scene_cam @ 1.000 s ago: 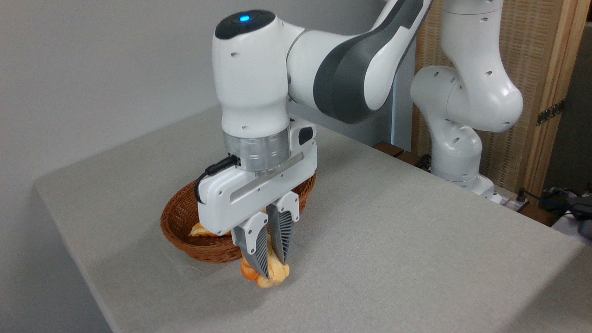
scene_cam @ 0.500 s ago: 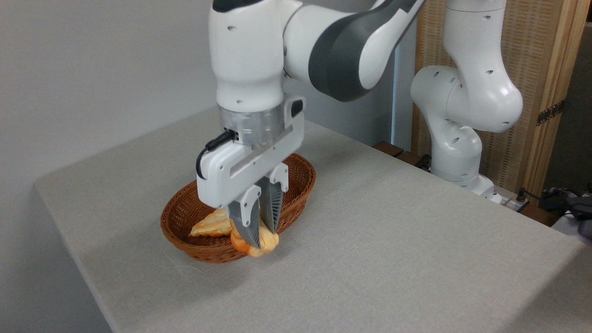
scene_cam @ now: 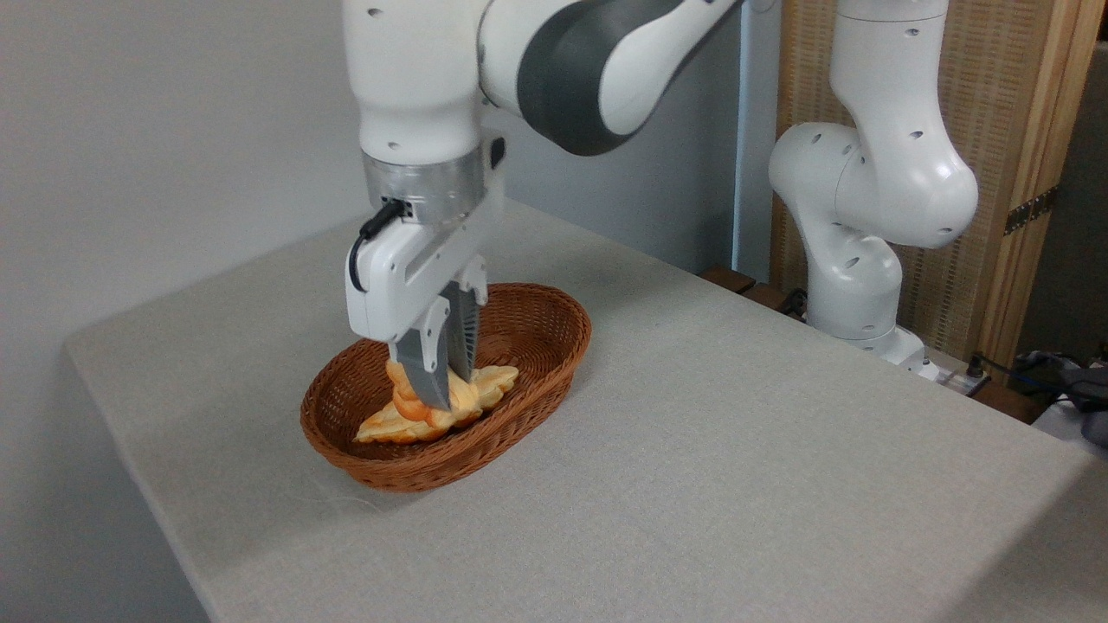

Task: Put bread into the basket
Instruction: 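Lower the roll into the basket beside the flat bread and release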

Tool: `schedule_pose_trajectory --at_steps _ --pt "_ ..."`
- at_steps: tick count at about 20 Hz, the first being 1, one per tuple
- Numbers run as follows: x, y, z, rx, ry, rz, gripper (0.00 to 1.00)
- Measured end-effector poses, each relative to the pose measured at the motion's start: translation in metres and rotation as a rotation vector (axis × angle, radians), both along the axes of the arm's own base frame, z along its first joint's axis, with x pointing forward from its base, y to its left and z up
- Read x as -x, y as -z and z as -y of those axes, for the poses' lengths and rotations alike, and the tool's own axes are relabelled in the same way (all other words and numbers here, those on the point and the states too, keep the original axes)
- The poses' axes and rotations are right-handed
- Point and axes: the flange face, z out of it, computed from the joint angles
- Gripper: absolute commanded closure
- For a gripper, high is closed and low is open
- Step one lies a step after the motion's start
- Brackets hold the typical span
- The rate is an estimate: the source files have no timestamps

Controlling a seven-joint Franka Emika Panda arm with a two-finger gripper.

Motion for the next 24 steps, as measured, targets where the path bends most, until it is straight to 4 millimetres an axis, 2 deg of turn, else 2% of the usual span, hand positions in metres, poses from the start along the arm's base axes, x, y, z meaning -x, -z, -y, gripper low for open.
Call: schedule_pose_trajectory --at_steps 6,9,13,15,16,17,21,24 --pt "0.006 -0.002 0.047 0.01 -0.182 -0.036 0.53" --pt "0.012 -0.002 0.077 0.016 -0.327 -0.066 0.53" --pt "0.014 -0.002 0.085 0.038 -0.468 -0.096 0.52" --pt "0.015 -0.002 0.091 0.05 -0.569 -0.118 0.38" --pt "0.016 -0.002 0.094 0.052 -0.622 -0.127 0.16" --pt "0.017 -0.002 0.095 0.054 -0.674 -0.137 0.0" --pt "0.017 0.0 0.097 0.057 -0.836 -0.168 0.0" --pt "0.016 0.002 0.097 0.057 -0.877 -0.177 0.0"
